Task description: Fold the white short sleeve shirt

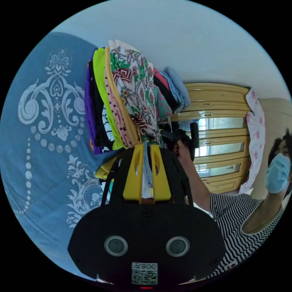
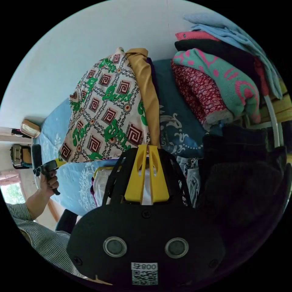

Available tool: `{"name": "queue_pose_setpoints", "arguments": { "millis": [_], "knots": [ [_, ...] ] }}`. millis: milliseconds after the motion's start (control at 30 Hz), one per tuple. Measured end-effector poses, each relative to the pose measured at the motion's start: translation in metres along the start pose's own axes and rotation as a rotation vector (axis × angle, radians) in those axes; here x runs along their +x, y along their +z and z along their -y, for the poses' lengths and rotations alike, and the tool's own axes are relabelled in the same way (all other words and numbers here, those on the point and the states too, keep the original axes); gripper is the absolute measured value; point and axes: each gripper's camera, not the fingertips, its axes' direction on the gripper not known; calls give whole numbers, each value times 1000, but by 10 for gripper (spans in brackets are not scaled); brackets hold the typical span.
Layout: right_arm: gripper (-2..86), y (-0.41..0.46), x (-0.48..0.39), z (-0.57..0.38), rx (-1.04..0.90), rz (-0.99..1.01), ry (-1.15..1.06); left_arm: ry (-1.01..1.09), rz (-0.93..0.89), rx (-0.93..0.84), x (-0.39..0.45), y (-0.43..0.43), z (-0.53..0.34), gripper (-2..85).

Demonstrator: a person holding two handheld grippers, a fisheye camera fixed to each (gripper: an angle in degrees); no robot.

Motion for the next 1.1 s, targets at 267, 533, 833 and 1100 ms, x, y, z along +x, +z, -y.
{"name": "queue_pose_setpoints", "arguments": {
  "millis": [267,533,833,1100],
  "knots": [
    [1,-48,-121,-61,255,-424,-63,216,161,-19,31,20,2,11],
    [-3,-20,-140,-84,145,-509,49,246,249,-61,31,43,-23,2],
    [1,-60,-193,-129,301,-249,-63,277,369,-96,32,12,-127,2],
    [1,-76,-195,-189,330,-28,75,284,527,-197,28,-23,-242,1]
  ]
}}
